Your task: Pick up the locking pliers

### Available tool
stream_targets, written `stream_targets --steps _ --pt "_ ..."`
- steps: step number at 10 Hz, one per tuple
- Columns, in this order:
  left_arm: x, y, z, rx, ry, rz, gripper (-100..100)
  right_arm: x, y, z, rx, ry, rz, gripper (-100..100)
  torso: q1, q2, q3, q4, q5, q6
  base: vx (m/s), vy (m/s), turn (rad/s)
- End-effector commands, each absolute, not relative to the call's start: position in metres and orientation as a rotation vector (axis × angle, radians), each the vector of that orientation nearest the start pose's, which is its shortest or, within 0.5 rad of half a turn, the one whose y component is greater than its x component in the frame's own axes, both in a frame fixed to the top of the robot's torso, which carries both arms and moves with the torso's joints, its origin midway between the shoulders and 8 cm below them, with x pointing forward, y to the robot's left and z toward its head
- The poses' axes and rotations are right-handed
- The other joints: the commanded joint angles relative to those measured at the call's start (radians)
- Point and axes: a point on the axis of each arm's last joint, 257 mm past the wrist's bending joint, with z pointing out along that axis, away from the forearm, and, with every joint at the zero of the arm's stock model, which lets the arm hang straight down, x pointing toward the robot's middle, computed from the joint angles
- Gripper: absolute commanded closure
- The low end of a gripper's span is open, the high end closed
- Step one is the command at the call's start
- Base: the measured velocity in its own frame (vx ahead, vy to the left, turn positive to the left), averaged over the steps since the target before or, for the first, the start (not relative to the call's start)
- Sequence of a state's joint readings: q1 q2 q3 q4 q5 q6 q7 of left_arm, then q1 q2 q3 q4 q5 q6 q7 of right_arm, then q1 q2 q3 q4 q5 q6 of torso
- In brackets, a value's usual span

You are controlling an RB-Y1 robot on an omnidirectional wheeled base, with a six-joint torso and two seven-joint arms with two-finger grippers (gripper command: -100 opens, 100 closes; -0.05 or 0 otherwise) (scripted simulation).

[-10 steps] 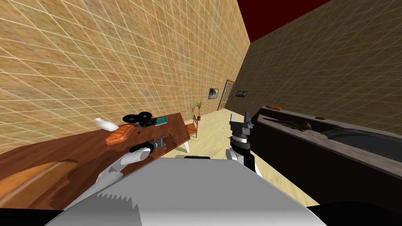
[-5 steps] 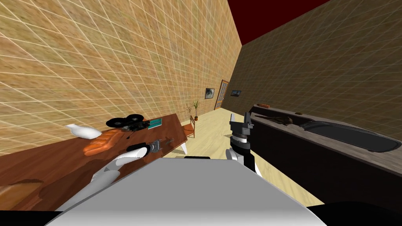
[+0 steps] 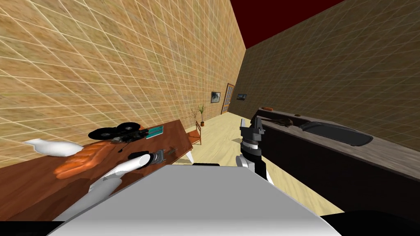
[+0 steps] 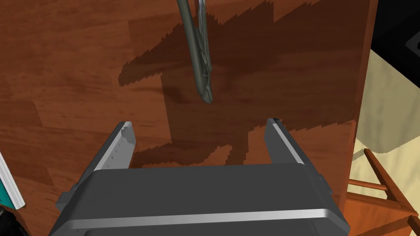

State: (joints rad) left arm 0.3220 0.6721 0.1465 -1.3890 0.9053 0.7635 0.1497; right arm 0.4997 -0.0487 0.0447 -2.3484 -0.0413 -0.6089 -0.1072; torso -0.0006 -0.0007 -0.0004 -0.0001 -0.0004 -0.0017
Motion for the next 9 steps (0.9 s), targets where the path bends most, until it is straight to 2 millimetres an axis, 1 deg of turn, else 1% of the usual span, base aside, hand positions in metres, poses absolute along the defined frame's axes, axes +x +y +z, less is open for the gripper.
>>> stream_targets --steps 1,2,3,4,5,6,7,8,9 --pt "0.262 0.52 -0.471 -2.559 1.286 -0.525 -100 0.31 -0.259 0.072 0.547 0.48 1.518 0 0.0 0.0 0.0 0.0 0.0 0.0 0.025 -0.023 -0.157" --pt "0.259 0.52 -0.472 -2.565 1.285 -0.518 -100 0.31 -0.259 0.072 0.547 0.48 1.518 0 0.0 0.0 0.0 0.0 0.0 0.001 0.022 -0.014 -0.088" --pt "0.248 0.524 -0.476 -2.63 1.255 -0.492 -100 0.31 -0.259 0.072 0.547 0.48 1.518 0 0.0 0.0 0.0 0.0 0.0 0.0 0.024 -0.02 -0.174" --pt "0.247 0.525 -0.477 -2.634 1.252 -0.488 -100 0.31 -0.259 0.072 0.547 0.48 1.518 0 0.0 0.0 0.0 0.0 0.0 0.001 0.024 -0.012 -0.069" --pt "0.236 0.529 -0.481 -2.698 1.218 -0.463 -100 0.31 -0.259 0.072 0.547 0.48 1.517 0 0.0 0.0 0.0 0.0 0.0 0.0 0.031 -0.016 -0.164" --pt "0.235 0.529 -0.481 -2.699 1.218 -0.462 -100 0.31 -0.259 0.072 0.547 0.48 1.518 0 0.0 0.0 0.0 0.0 0.0 0.001 0.026 -0.011 -0.075" --pt "0.225 0.532 -0.483 -2.759 1.184 -0.44 -100 0.31 -0.259 0.072 0.547 0.48 1.517 0 0.0 0.0 0.0 0.0 0.0 0.0 0.03 -0.016 -0.132" --pt "0.219 0.534 -0.483 -2.802 1.153 -0.432 -100 0.31 -0.259 0.072 0.547 0.48 1.518 0 0.0 0.0 0.0 0.0 0.0 0.0 0.044 -0.017 -0.237" --pt "0.215 0.534 -0.485 -2.814 1.151 -0.42 -100 0.31 -0.259 0.072 0.547 0.48 1.518 0 0.0 -0.001 0.0 0.0 0.0 0.001 0.035 -0.008 -0.072"
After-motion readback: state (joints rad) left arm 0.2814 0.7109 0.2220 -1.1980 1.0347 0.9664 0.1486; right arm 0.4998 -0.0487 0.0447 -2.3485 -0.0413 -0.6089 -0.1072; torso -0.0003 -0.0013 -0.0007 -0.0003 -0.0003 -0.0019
